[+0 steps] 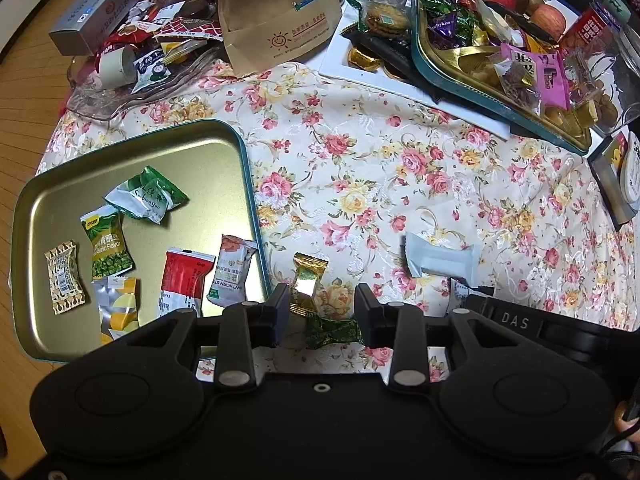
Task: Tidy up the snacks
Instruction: 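Grasp the white packet with black top with the right tool while the left tool approaches the green candy, then grasp the green foil candy with the left tool while the right tool holds the white packet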
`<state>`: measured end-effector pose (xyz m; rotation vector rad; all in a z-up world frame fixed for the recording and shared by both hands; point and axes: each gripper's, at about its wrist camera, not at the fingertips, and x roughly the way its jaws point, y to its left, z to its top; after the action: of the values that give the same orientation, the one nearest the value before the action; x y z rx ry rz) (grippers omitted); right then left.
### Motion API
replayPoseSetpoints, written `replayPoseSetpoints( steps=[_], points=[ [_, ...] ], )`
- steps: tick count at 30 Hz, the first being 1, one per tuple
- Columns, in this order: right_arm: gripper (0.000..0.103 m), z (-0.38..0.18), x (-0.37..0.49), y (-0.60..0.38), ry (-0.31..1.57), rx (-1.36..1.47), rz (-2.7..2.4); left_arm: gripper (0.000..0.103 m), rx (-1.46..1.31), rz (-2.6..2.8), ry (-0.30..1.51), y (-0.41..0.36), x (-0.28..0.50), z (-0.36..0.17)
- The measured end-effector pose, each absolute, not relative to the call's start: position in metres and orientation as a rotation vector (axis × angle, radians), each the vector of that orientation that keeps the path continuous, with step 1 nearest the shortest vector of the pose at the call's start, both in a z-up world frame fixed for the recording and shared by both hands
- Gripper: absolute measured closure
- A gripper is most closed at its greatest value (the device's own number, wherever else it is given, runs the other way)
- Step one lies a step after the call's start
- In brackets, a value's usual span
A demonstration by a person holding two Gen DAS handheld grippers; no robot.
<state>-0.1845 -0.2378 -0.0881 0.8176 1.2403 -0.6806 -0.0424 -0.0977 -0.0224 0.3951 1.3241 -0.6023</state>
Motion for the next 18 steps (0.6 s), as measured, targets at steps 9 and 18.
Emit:
replayPoseSetpoints(
  steps=[9,18],
  points=[
    [0.053,-0.106,-0.170,-0.228,1.279,0.842,-0.694,0.058,0.376,-0.599,1.340,-0.092,-0.038,-0.024],
    [0.067,-0.114,-0.166,-0.220,1.316,0.757,-0.709,0.058,0.344,-0.606,1.360,-0.088,-0.033,-0.024]
  ],
)
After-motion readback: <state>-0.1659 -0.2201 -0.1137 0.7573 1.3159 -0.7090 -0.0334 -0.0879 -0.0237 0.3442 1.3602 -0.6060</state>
